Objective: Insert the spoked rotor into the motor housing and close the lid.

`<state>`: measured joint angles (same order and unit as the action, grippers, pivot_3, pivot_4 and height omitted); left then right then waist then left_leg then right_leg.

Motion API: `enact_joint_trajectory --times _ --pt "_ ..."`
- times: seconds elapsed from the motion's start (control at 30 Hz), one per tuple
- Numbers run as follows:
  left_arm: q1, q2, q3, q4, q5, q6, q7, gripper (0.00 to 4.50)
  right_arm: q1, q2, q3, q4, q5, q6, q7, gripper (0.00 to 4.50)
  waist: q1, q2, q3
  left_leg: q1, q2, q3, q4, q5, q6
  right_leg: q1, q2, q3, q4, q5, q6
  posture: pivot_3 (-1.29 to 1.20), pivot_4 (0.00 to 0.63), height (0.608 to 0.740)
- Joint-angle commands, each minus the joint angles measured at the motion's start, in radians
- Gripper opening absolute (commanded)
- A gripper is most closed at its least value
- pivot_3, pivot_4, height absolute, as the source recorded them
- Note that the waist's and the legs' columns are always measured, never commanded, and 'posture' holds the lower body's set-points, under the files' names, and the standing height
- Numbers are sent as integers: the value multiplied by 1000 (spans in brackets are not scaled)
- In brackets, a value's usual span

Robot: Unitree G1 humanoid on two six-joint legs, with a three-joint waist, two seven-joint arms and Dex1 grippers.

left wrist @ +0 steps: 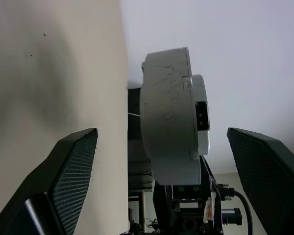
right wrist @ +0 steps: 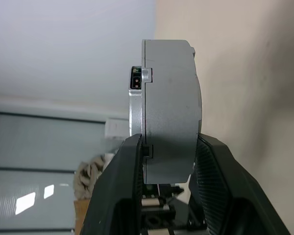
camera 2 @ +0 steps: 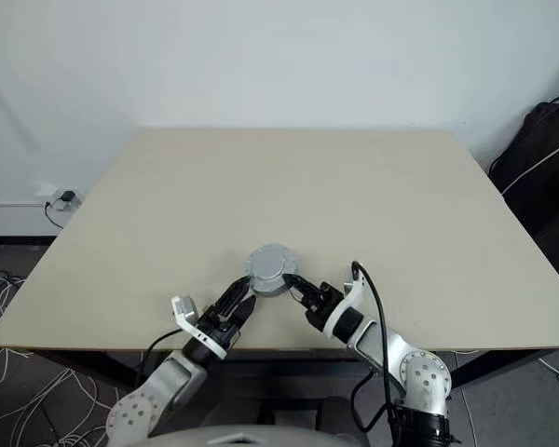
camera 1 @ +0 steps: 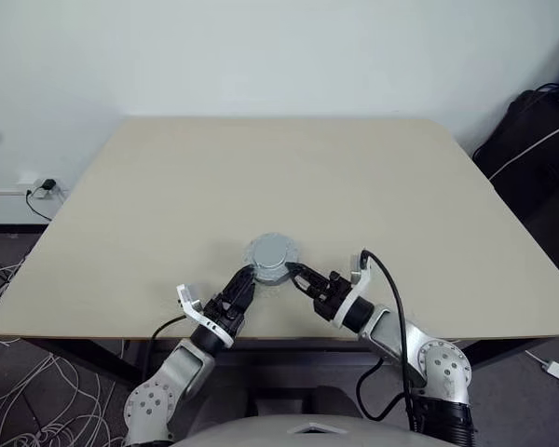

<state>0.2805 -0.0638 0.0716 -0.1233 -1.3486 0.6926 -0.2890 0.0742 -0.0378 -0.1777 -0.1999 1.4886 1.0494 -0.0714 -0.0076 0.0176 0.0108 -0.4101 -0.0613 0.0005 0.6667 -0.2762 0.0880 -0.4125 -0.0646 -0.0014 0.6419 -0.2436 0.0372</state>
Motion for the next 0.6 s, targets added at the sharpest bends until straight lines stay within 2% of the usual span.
enact_joint_trajectory --times 0.03,0.3,0.43,0.57,0.6 --pt "-23 -104 -16 -21 -38 -17 -19 4458 -6 -7 19 -60 69 -10 12 1218 0 0 0 0 0 0 0 0 0 0 0 0 0 0 0 0 0 740" --pt "-31 -88 -45 -2 -55 -20 -13 4458 9 -35 45 -66 94 -23 5 1218 3 0 0 1 0 0 2 0 1 2 0 0 0 0 0 0 0 740" --pt "-37 -87 -48 8 -58 -25 -11 3627 11 -46 56 -65 103 -26 5 1218 3 0 0 1 0 0 3 0 1 2 1 0 0 0 0 0 0 740" --pt "-37 -87 -49 11 -62 -27 -11 2321 15 -60 70 -67 117 -29 5 1218 6 0 0 1 0 0 4 3 5 3 1 0 0 0 0 0 0 740" --pt "-38 -86 -49 12 -64 -28 -12 2134 16 -64 73 -68 121 -29 6 1218 7 0 0 1 0 0 4 3 5 3 1 0 1 0 0 0 0 740"
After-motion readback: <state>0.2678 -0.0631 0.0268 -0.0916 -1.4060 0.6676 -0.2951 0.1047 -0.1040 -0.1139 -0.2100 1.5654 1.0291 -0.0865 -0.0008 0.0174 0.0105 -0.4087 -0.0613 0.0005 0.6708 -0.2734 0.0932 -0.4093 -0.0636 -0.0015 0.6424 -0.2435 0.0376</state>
